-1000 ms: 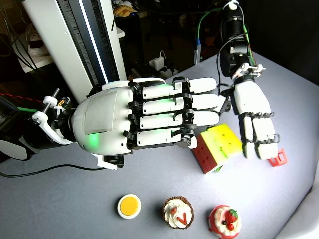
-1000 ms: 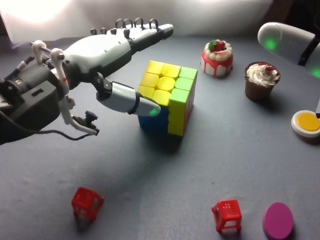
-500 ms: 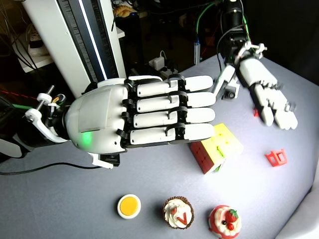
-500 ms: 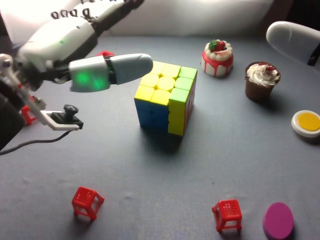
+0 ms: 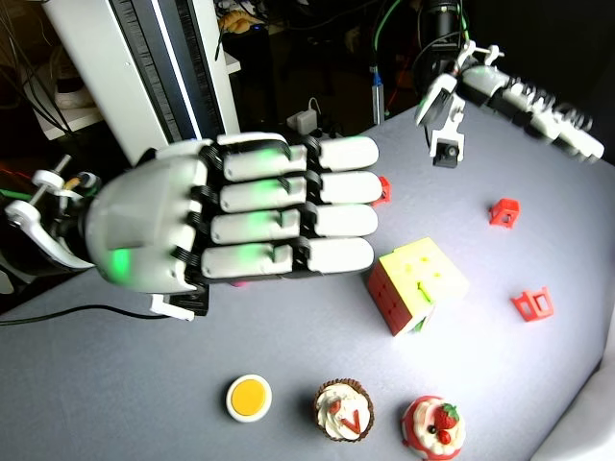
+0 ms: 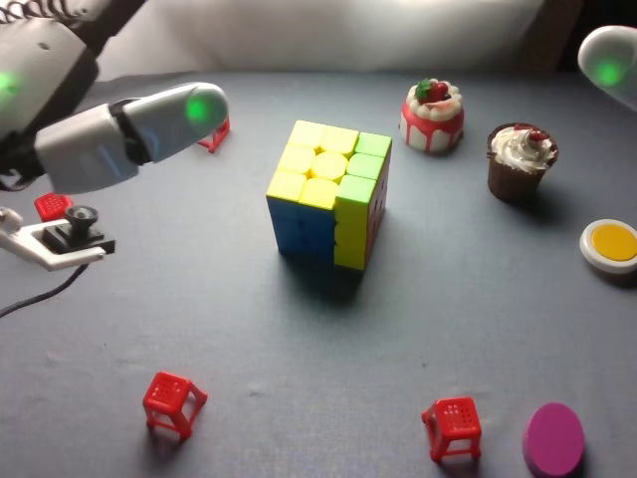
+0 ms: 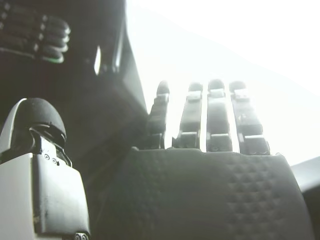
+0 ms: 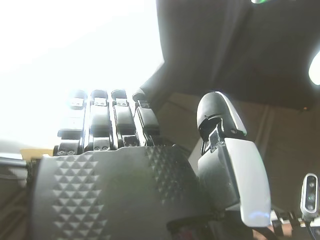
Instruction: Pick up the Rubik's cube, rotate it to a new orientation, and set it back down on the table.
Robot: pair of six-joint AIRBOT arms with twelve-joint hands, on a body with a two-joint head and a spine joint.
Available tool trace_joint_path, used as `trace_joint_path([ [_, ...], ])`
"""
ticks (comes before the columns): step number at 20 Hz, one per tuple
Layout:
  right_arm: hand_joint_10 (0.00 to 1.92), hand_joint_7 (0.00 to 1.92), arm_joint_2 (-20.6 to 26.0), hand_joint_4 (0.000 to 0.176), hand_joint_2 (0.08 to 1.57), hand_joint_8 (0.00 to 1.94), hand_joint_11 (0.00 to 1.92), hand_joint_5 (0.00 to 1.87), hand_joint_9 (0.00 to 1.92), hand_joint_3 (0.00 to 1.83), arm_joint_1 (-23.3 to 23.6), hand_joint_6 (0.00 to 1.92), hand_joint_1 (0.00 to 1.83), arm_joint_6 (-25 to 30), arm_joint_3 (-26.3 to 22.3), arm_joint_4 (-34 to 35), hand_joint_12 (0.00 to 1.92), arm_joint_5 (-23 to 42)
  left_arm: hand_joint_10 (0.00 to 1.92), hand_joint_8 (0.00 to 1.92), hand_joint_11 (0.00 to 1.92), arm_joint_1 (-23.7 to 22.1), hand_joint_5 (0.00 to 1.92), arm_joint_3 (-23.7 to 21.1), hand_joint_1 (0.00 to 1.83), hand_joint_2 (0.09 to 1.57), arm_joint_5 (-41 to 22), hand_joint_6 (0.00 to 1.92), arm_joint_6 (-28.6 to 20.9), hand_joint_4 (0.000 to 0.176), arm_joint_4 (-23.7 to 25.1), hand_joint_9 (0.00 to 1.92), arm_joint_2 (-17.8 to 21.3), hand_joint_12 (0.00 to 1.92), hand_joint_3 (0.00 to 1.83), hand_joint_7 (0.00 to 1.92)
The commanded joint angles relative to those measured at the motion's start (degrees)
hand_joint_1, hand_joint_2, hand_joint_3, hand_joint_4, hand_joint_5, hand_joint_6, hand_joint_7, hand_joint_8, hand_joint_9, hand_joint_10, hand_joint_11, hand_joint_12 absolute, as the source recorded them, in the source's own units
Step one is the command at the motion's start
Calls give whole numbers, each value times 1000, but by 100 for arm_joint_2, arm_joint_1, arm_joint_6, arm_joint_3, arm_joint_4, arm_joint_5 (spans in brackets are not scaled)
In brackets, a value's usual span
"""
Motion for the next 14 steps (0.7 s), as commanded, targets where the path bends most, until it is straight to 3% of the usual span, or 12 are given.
trace_joint_path([
  [1,0,0,34,0,1330,0,0,0,0,0,42,0,0,36,-29,111,0,828,0,0,0,-8,0,-23,0,997,-948,0,-9,121,-38,0,51,0,0,0],
  [3,0,0,138,0,1360,0,0,0,0,4,39,0,0,36,-126,132,0,964,0,0,0,93,0,-123,0,1002,-1275,0,62,129,-111,0,153,0,2,0],
  [4,0,0,214,0,1362,0,0,0,0,5,39,0,6,36,-191,143,0,1047,0,0,0,112,0,-171,0,1024,-1421,0,104,101,-114,0,209,0,11,0],
  [5,0,0,266,0,1374,0,0,0,0,10,39,0,13,36,-229,147,0,1103,0,0,0,126,0,-219,0,1002,-1534,0,162,101,-110,0,262,0,0,0],
  [6,0,0,307,0,1365,0,0,0,0,5,39,0,59,36,-258,154,0,1156,0,0,0,150,0,-281,0,994,-1669,0,246,117,-110,0,326,0,0,0],
  [7,0,0,333,0,1350,0,0,0,0,0,39,0,119,36,-275,169,0,1204,0,0,0,193,0,-338,0,1014,-1808,0,307,110,-111,0,387,0,6,0],
  [8,0,0,348,0,1317,0,0,7,0,0,39,3,239,36,-282,172,0,1244,0,0,0,231,0,-381,0,1056,-1931,0,363,118,-112,0,431,0,25,0],
  [9,0,0,372,0,1295,0,0,2,0,0,39,0,293,36,-291,174,0,1302,0,0,0,273,0,-421,28,1091,-2052,0,400,88,-118,0,470,0,12,0],
  [10,7,0,411,0,1310,0,0,6,14,0,35,2,325,36,-313,186,0,1381,0,0,0,312,0,-462,103,1076,-2211,0,445,109,-131,0,508,0,0,0],
  [11,5,0,456,0,1315,0,0,0,8,0,24,0,303,36,-346,204,0,1463,0,0,0,344,0,-493,200,1064,-2320,0,491,66,-147,0,539,0,0,0],
  [13,0,0,579,0,1283,0,0,0,0,0,3,0,307,36,-439,238,0,1608,0,0,0,315,0,-540,154,1117,-2328,0,623,16,-135,0,605,0,15,0],
  [14,0,0,615,0,1283,0,0,0,0,0,0,0,307,36,-460,240,0,1667,0,0,0,312,0,-540,154,1117,-2329,0,621,16,-111,0,623,0,15,0],
])
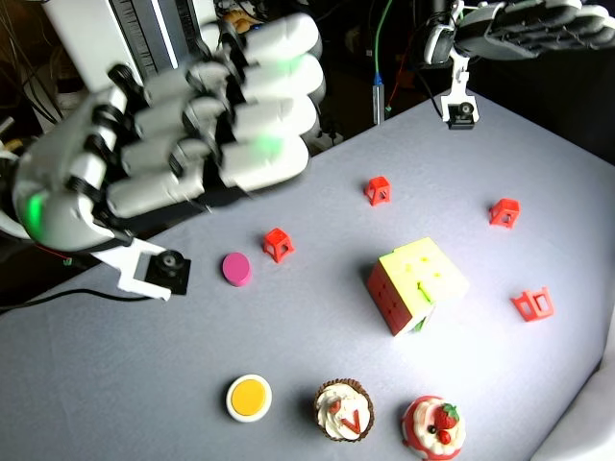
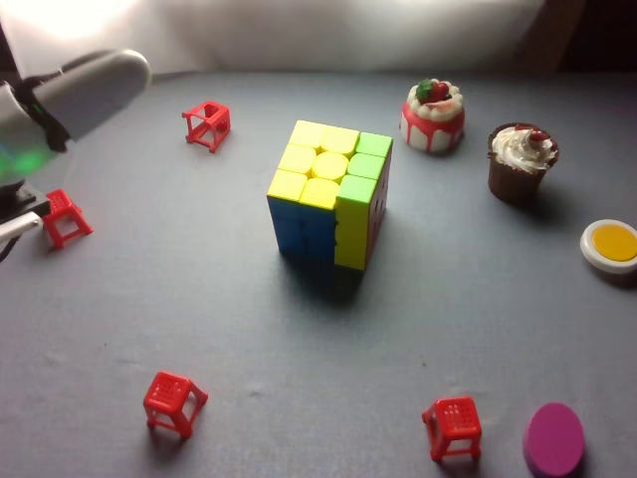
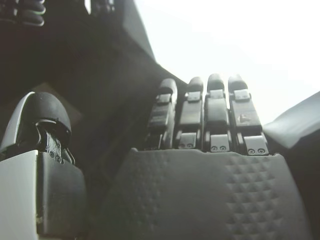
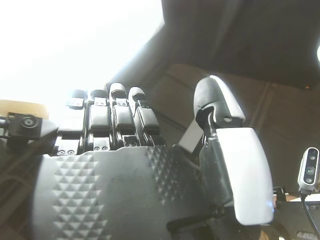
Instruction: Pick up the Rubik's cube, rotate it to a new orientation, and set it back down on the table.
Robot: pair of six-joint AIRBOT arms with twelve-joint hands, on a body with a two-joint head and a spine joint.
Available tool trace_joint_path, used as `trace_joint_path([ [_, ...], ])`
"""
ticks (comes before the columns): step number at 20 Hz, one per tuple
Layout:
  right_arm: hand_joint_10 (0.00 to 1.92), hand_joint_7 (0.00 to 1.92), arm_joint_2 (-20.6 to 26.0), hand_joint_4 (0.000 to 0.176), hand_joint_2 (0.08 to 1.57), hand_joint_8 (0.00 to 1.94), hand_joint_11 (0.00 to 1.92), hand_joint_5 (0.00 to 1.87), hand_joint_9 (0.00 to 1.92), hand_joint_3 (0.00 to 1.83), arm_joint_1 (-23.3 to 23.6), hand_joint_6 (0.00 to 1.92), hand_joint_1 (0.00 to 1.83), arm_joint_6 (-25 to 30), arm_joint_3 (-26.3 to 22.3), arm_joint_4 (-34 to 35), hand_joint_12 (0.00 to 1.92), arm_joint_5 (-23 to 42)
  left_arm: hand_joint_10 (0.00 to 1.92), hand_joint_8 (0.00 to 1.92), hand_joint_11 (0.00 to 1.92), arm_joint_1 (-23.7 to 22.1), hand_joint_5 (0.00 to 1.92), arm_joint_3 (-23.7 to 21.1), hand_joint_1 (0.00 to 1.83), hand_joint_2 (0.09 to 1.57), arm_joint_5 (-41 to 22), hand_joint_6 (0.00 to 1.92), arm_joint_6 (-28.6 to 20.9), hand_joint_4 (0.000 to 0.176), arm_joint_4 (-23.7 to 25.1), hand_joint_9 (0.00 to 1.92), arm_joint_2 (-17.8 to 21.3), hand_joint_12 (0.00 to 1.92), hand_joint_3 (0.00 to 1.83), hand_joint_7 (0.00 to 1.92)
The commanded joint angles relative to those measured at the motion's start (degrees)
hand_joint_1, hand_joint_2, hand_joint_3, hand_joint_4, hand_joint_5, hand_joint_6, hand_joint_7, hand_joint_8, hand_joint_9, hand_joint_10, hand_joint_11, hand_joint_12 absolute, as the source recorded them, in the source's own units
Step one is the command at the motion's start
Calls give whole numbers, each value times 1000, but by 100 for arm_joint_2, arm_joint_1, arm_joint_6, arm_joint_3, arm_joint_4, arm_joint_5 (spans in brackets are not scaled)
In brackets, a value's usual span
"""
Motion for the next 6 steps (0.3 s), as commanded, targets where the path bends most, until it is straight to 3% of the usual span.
trace_joint_path([
  [1,0,0,25,0,1303,0,0,0,0,0,6,0,252,31,-22,150,0,773,0,0,0,-80,0,-8,108,1177,-667,0,6,42,9,0,47,0,29,0],
  [2,0,0,64,0,1294,0,0,0,0,0,6,0,274,31,-41,151,0,842,0,0,0,-118,0,-21,161,1147,-667,0,34,52,34,0,58,0,10,0],
  [3,0,0,122,0,1333,0,0,0,0,3,-3,0,209,31,-79,155,0,914,0,0,0,-173,0,-22,269,1131,-668,0,35,24,81,0,62,0,0,0],
  [4,0,0,163,0,1315,0,0,0,0,0,-18,0,236,31,-108,156,0,980,0,0,0,-245,0,-24,356,1140,-668,0,54,62,157,0,73,0,2,0],
  [5,3,0,210,0,1306,0,0,0,7,0,-41,0,239,31,-147,158,0,1057,0,0,0,-309,0,-23,422,1113,-668,0,81,87,225,0,86,0,0,0],
  [6,12,7,257,128,1299,3,0,0,19,0,-84,1275,305,31,-186,161,0,1149,0,2,0,-360,101,-3,457,1159,-668,41,95,145,285,0,87,0,11,6],
])
